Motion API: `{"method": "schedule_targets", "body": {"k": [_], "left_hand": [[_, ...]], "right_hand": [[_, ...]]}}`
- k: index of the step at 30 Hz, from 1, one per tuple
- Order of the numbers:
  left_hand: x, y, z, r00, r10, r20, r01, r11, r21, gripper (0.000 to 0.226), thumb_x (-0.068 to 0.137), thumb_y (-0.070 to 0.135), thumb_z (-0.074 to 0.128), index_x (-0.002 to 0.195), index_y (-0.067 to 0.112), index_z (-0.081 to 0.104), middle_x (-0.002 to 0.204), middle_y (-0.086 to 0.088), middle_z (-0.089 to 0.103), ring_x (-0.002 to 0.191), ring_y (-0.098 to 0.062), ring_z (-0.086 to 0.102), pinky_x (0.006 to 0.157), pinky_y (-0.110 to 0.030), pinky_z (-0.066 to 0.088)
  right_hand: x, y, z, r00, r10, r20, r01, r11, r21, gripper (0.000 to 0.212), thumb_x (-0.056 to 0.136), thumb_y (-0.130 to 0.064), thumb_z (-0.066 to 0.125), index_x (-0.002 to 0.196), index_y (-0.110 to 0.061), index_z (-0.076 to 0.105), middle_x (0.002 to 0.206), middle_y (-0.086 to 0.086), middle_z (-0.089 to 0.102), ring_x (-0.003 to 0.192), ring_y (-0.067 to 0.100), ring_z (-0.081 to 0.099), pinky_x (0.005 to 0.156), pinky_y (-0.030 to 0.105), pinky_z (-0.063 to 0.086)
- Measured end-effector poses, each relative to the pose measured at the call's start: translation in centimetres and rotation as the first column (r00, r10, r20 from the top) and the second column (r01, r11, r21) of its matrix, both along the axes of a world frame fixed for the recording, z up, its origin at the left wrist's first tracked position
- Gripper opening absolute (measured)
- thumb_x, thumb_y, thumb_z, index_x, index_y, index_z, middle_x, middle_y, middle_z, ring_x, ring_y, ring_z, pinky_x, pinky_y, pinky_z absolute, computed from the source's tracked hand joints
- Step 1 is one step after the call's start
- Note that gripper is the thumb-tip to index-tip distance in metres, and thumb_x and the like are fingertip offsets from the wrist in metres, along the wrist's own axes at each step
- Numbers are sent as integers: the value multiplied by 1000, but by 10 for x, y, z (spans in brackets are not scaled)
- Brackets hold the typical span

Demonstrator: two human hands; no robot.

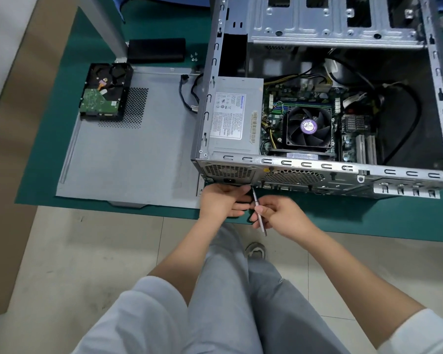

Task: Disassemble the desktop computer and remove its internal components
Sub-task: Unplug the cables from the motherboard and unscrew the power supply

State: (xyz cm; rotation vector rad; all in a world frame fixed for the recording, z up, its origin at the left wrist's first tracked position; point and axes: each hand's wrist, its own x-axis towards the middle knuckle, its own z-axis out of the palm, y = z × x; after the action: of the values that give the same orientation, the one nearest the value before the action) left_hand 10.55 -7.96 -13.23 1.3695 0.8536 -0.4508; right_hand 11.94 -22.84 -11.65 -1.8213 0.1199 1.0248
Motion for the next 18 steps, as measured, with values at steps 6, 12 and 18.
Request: {"method": "schedule_targets", "body": {"k": [6,12,18], "left_hand": [[-5,-13,-6,995,-17,102,-8,970,243,13,84,26,69,77,15,70,55,-1,68,46,-19,66,41,-24,51],[-11,-15,-11,973,-221,62,140,786,602,23,88,45,59,84,25,68,44,-2,59,36,-15,58,49,-26,52],[-14,-13,-10,988,-107,111,33,850,525,13,88,37,60,81,28,66,46,-3,61,37,-15,59,46,-28,53]], "right_hand": [[-6,-3,-5,997,20,72,-20,1000,-5,21,97,-9,48,84,-20,60,69,0,66,62,15,66,73,38,55],[-7,-2,-2,999,-9,49,9,1000,14,20,97,-10,48,85,-20,61,71,1,66,63,15,67,72,34,55],[-8,-3,-4,998,-56,24,55,997,45,14,98,-7,47,95,-10,61,74,5,64,62,17,64,67,28,54]]}}
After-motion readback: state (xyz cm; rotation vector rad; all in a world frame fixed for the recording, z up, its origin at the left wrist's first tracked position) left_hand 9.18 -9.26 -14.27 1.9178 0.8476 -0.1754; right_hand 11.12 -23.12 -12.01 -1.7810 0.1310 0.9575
